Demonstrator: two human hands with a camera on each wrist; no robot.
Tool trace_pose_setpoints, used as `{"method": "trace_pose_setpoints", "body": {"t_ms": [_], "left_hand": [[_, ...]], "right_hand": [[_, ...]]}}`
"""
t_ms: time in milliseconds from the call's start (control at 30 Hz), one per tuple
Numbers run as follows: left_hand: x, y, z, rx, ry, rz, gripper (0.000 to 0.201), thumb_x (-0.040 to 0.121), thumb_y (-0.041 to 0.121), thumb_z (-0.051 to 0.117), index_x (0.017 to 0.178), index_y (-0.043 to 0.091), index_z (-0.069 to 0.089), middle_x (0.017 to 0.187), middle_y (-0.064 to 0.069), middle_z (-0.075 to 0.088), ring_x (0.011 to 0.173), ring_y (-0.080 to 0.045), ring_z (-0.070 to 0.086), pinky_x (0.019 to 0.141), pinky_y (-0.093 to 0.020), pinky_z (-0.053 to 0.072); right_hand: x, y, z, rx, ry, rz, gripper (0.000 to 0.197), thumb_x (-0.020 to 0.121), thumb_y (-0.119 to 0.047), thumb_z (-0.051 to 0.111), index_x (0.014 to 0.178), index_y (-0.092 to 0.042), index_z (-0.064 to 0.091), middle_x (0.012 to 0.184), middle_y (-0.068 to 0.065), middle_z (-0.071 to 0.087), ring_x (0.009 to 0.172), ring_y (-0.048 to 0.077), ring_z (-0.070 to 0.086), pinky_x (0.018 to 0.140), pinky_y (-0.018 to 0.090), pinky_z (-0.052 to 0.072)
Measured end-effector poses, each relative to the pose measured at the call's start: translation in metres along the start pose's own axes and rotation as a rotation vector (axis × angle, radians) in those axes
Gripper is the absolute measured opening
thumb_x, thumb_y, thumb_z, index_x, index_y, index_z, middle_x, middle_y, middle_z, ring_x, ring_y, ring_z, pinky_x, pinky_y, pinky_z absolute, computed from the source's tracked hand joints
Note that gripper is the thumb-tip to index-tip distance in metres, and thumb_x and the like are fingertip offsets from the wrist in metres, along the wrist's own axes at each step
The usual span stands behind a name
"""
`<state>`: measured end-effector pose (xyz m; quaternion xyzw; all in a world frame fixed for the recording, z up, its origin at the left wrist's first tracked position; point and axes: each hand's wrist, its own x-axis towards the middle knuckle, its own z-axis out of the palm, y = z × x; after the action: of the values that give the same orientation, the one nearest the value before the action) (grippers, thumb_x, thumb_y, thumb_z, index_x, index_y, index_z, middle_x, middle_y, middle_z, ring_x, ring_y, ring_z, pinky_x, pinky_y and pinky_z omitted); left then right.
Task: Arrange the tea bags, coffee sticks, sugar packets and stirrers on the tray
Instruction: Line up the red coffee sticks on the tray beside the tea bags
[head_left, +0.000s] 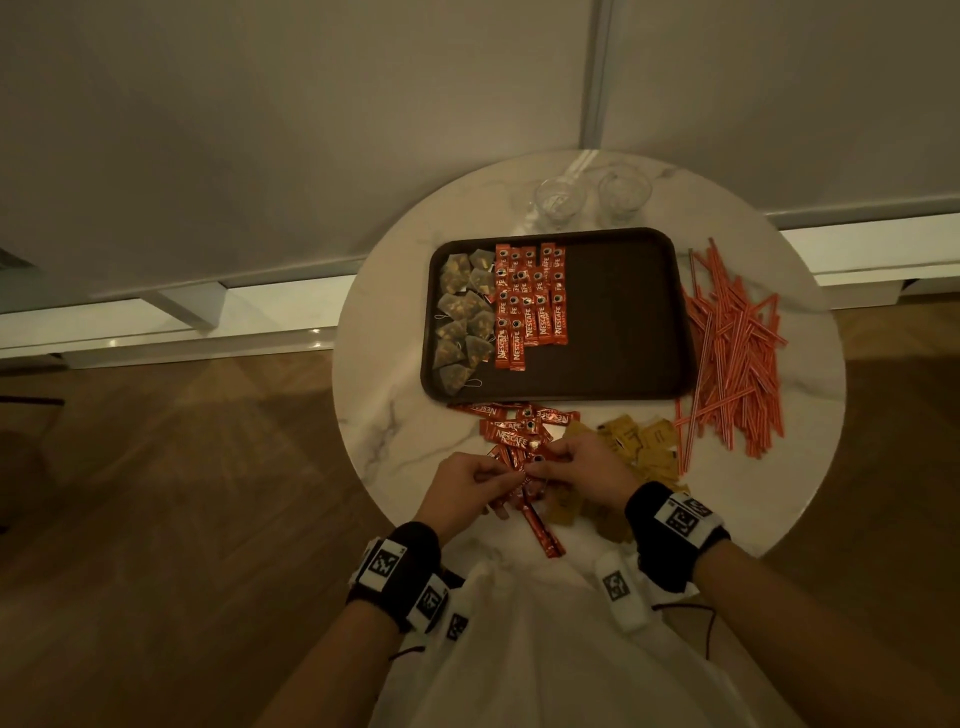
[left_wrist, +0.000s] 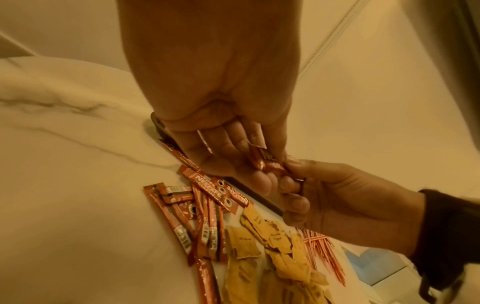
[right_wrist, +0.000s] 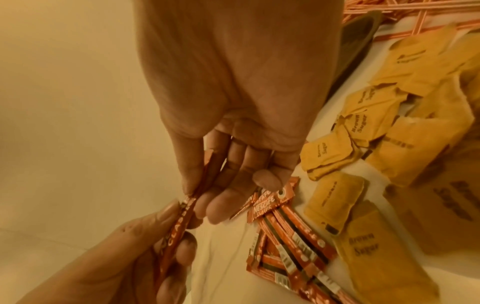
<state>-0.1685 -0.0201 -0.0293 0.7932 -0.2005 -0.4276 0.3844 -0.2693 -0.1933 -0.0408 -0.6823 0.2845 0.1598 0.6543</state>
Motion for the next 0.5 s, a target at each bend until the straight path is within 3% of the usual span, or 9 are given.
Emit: {"method": "trace_pose_setpoints", "body": {"t_ms": [167, 333, 500], "left_hand": [[0.005, 0.004, 0.001, -0.106, -0.004, 0.003, 0.017, 0.094, 0.023, 0.065, 0.09, 0.01, 0.075, 0.073, -0.006, 0.076, 0.055, -0.015, 0.068, 0.056, -0.022, 0.05], [0.013, 0.006, 0.002, -0.171, -0.014, -0.037, 0.014, 0.093, 0.022, 0.066, 0.087, 0.011, 0.073, 0.071, -0.005, 0.075, 0.054, -0.017, 0.069, 0.055, -0.022, 0.051], [0.024, 0.011, 0.005, -0.225, -0.025, -0.059, 0.017, 0.091, 0.019, 0.068, 0.094, 0.002, 0.073, 0.075, -0.013, 0.075, 0.057, -0.02, 0.07, 0.053, -0.019, 0.05]], "right_hand": [[0.005, -0.006, -0.008, 0.13, 0.004, -0.001, 0.026, 0.092, -0.023, 0.066, 0.086, 0.002, 0.073, 0.08, 0.014, 0.075, 0.062, 0.017, 0.068, 0.062, 0.021, 0.056], [0.013, -0.008, -0.015, 0.299, 0.065, 0.035, 0.029, 0.092, -0.023, 0.065, 0.087, 0.005, 0.072, 0.082, 0.02, 0.073, 0.063, 0.022, 0.064, 0.066, 0.028, 0.056], [0.021, -0.015, -0.021, 0.235, 0.151, 0.019, 0.022, 0.092, -0.028, 0.067, 0.081, -0.011, 0.075, 0.078, 0.014, 0.074, 0.063, 0.019, 0.066, 0.065, 0.026, 0.055]]}}
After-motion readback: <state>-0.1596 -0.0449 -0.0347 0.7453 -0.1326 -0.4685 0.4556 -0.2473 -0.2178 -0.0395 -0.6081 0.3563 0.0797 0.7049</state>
